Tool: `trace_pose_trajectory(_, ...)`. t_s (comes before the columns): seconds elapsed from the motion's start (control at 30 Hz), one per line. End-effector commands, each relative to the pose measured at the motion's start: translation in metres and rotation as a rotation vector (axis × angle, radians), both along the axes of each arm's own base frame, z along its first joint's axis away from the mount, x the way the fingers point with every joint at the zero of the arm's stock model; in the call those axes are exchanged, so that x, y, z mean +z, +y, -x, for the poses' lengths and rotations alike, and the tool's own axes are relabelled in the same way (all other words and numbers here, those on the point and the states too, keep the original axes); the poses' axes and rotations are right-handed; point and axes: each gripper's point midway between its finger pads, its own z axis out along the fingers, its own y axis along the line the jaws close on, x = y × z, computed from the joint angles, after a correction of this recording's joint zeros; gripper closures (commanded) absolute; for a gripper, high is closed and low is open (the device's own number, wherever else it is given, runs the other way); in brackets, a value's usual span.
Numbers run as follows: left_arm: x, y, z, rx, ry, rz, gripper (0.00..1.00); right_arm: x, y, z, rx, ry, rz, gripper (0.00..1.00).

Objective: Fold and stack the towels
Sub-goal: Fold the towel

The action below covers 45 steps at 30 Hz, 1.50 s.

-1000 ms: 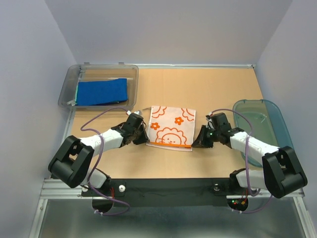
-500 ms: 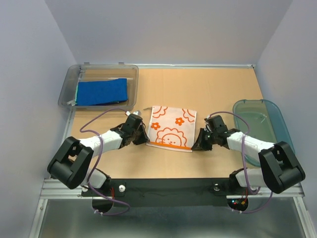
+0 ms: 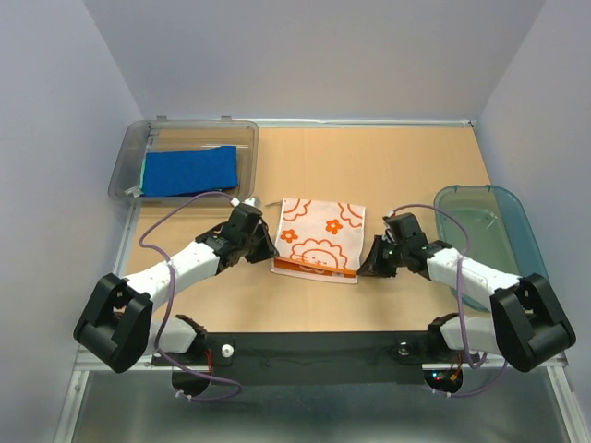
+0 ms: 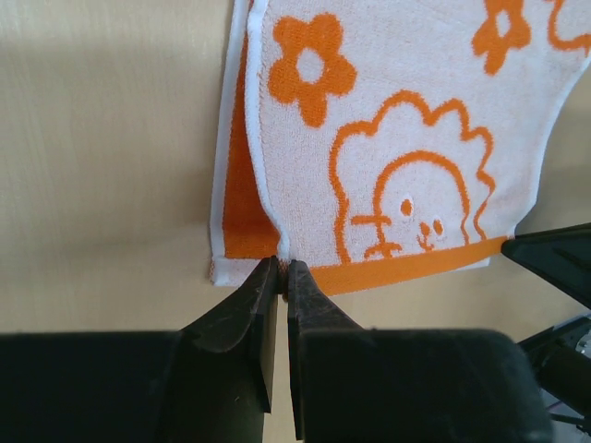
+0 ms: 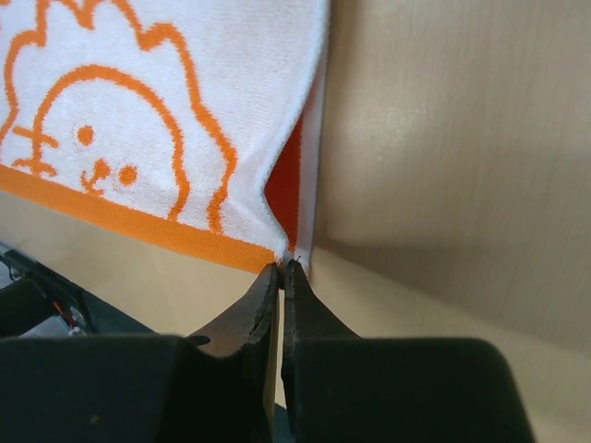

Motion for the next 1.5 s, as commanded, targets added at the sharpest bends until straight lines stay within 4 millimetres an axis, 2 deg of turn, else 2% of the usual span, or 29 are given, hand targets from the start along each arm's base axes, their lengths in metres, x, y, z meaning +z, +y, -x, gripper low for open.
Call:
trace_pose_trajectory(0.0, 0.012, 0.009, 0.001, 0.009, -0.018, -0.030, 1.00, 0.024, 0.002, -0.012, -0.010, -0.065, -0.003, 0.99)
trace_pose_trajectory(0.2, -0.001, 0.018, 0.011, 0.020, 0.013, -0.056, 1.00, 0.031, 0.015, 0.002, 0.021, -0.036, -0.036, 0.99)
trace_pose_trajectory(0.33, -0.017, 0.024, 0.016, 0.027, 0.042, -0.085, 1.00, 0.020, 0.020, 0.015, 0.038, 0.000, -0.014, 0.99)
trace_pose_trajectory(0.7, -0.063, 0.041, 0.034, 0.049, 0.131, -0.166, 1.00, -0.008, 0.019, 0.028, 0.050, 0.065, 0.032, 0.99)
trace_pose_trajectory(0.83, -0.076, 0.042, 0.043, 0.037, 0.177, -0.168, 1.00, -0.008, 0.018, 0.027, 0.049, 0.055, 0.035, 0.99)
trace_pose_trajectory(1.0, -0.064, 0.036, 0.038, 0.028, 0.148, -0.137, 1.00, 0.007, 0.023, 0.021, 0.050, 0.016, 0.005, 0.99)
trace_pose_trajectory(1.1, -0.033, 0.024, 0.017, 0.030, 0.078, -0.106, 1.00, 0.026, 0.025, 0.006, 0.037, -0.046, 0.011, 1.00)
trace_pose_trajectory(1.23, -0.008, 0.020, 0.009, 0.025, 0.049, -0.095, 1.00, 0.042, 0.025, 0.000, 0.027, -0.075, 0.014, 1.00)
trace_pose_trajectory(1.37, 0.007, 0.023, 0.009, 0.034, 0.028, -0.095, 1.00, 0.062, 0.027, 0.000, 0.031, -0.098, -0.013, 0.99)
trace_pose_trajectory(1.47, 0.010, 0.028, 0.014, 0.044, 0.029, -0.099, 1.00, 0.065, 0.029, 0.009, 0.047, -0.073, -0.039, 1.00)
